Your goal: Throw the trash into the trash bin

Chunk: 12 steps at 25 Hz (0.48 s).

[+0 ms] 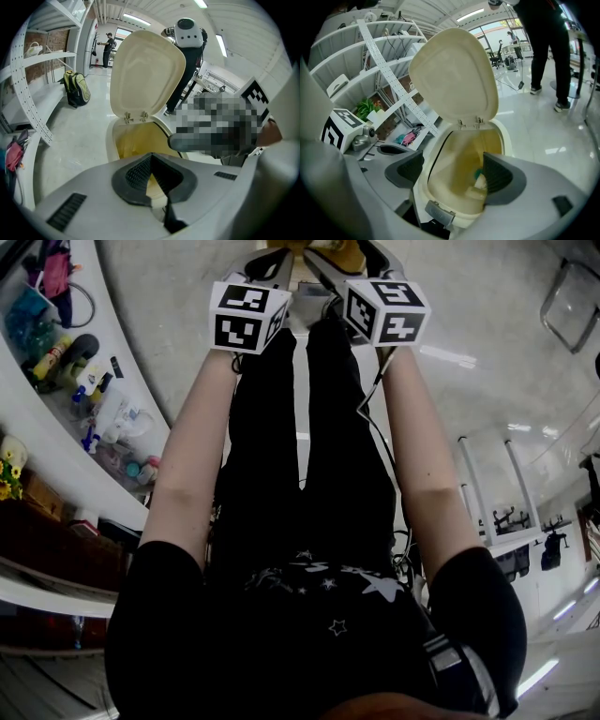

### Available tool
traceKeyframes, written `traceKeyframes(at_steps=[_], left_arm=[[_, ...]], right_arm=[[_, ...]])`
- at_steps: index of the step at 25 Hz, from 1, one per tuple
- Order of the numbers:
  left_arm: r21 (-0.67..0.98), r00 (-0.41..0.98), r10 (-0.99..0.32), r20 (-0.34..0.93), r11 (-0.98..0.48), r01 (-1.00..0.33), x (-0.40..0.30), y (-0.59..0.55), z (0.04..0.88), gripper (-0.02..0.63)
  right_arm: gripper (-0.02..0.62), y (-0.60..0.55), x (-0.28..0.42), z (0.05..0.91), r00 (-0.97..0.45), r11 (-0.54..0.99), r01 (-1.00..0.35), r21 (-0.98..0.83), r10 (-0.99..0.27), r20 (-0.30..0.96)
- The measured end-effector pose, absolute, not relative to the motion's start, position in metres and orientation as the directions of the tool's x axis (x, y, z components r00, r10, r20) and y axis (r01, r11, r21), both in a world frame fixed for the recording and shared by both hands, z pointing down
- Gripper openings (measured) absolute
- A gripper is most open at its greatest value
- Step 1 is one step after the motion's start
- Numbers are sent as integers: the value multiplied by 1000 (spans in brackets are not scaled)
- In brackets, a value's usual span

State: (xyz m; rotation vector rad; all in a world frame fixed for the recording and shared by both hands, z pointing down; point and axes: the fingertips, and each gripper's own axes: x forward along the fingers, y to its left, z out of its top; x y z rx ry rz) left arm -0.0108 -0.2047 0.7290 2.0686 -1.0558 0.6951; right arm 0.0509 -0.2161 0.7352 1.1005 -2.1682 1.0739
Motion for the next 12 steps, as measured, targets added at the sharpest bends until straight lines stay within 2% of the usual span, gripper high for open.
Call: traceKeyframes(at_steps=[12], left_arm=[[336, 539, -465, 702, -452, -827, -13, -204, 704, 11]], right_arm=[[390, -215, 52, 709, -558, 351, -829, -435, -461, 690]])
